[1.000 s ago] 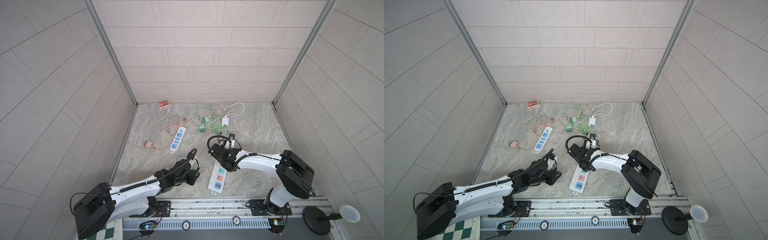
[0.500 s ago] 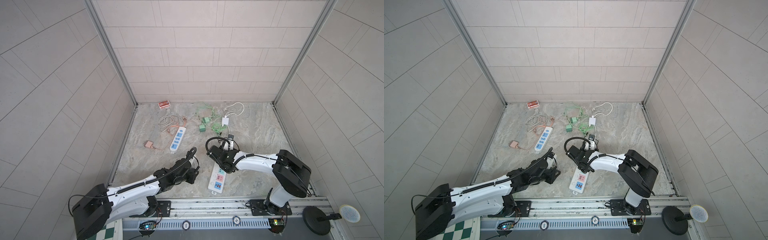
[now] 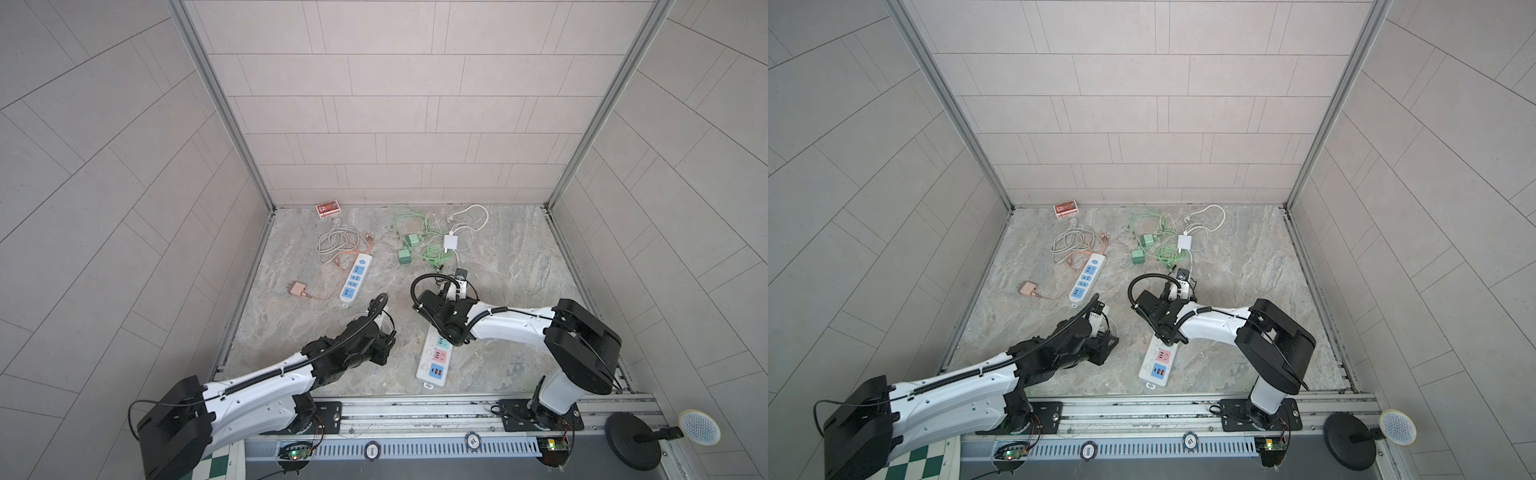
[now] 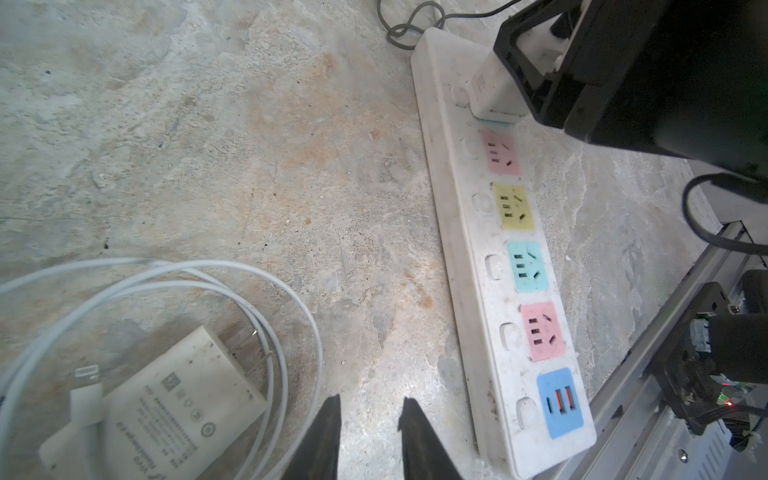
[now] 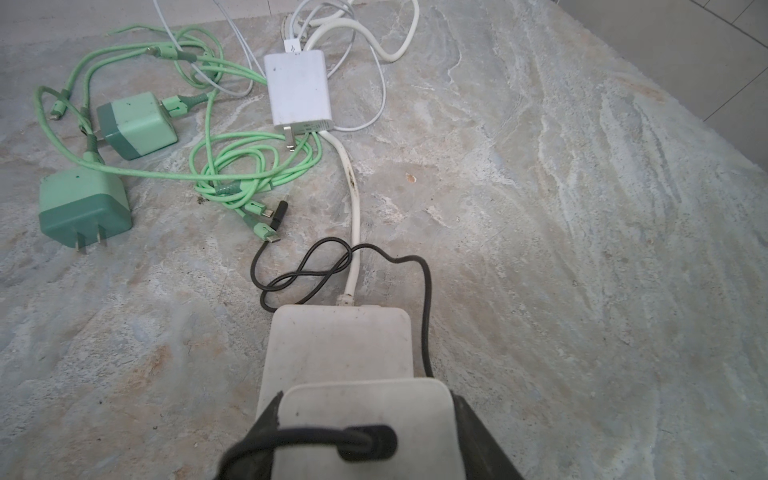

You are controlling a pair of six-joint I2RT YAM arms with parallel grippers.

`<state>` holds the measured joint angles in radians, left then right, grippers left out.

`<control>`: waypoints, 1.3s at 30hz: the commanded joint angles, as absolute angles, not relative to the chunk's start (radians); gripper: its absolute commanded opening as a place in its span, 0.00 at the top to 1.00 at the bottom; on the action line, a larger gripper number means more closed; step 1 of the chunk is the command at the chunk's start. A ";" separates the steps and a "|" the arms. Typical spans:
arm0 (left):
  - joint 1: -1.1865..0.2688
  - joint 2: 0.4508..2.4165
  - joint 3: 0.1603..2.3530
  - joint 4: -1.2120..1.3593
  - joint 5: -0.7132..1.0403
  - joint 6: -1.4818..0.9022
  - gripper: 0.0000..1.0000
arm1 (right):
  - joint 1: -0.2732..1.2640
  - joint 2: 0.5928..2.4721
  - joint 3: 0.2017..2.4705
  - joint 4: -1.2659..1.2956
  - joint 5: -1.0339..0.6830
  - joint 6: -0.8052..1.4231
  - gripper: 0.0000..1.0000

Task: Insert the plug
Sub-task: 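Press the charger into the socket with the right gripper while the left draws back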

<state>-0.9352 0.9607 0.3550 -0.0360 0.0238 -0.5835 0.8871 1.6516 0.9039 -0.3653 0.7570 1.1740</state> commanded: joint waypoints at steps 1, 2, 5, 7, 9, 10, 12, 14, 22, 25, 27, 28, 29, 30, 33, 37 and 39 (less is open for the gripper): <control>-0.930 0.978 0.377 -0.038 0.011 -0.579 0.68 | 0.865 1.678 0.870 -0.412 0.524 1.157 0.45; -0.930 0.984 0.380 -0.037 0.012 -0.578 0.68 | 0.861 1.668 0.872 -0.415 0.527 1.152 0.44; -0.931 1.003 0.389 -0.026 0.015 -0.578 0.68 | 0.849 1.645 0.870 -0.420 0.524 1.136 0.39; -0.930 1.015 0.394 -0.021 0.016 -0.578 0.68 | 0.843 1.633 0.866 -0.420 0.520 1.133 0.38; -0.930 1.027 0.402 -0.021 0.020 -0.580 0.69 | 0.841 1.619 0.861 -0.419 0.518 1.131 0.36; -0.931 1.031 0.406 -0.021 0.022 -0.580 0.69 | 0.839 1.612 0.858 -0.419 0.518 1.131 0.35; -0.931 1.042 0.413 -0.022 0.025 -0.580 0.69 | 0.838 1.598 0.852 -0.417 0.517 1.124 0.34; -0.931 1.050 0.420 -0.022 0.033 -0.580 0.69 | 0.836 1.581 0.846 -0.416 0.520 1.119 0.33; -0.931 1.095 0.440 -0.023 0.054 -0.581 0.63 | 0.818 1.463 0.836 -0.454 0.479 1.063 0.20; -0.932 1.118 0.452 -0.015 0.069 -0.582 0.63 | 0.814 1.403 0.808 -0.454 0.450 1.052 0.19; -0.933 1.131 0.460 -0.013 0.073 -0.581 0.63 | 0.814 1.370 0.794 -0.453 0.424 1.048 0.19; -0.933 1.134 0.462 -0.013 0.075 -0.581 0.63 | 0.815 1.358 0.786 -0.453 0.406 1.046 0.19; -0.933 1.135 0.465 -0.015 0.069 -0.582 0.63 | 0.814 1.348 0.780 -0.453 0.384 1.040 0.19; -0.932 1.133 0.469 -0.022 0.060 -0.580 0.62 | 0.815 1.337 0.773 -0.453 0.364 1.039 0.19; -0.932 1.117 0.484 -0.064 0.010 -0.579 0.60 | 0.815 1.307 0.746 -0.448 0.312 1.036 0.18; -0.931 1.066 0.498 -0.121 -0.111 -0.571 0.57 | 0.815 1.282 0.705 -0.403 0.250 1.015 0.18; -0.927 1.023 0.509 -0.157 -0.183 -0.555 0.53 | 0.815 1.292 0.688 -0.376 0.235 1.014 0.18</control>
<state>-0.9340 1.0737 0.4713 -0.0933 -0.0551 -0.5770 0.8162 1.2964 0.7078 -0.4038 0.2790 1.0237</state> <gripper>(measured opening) 0.461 0.823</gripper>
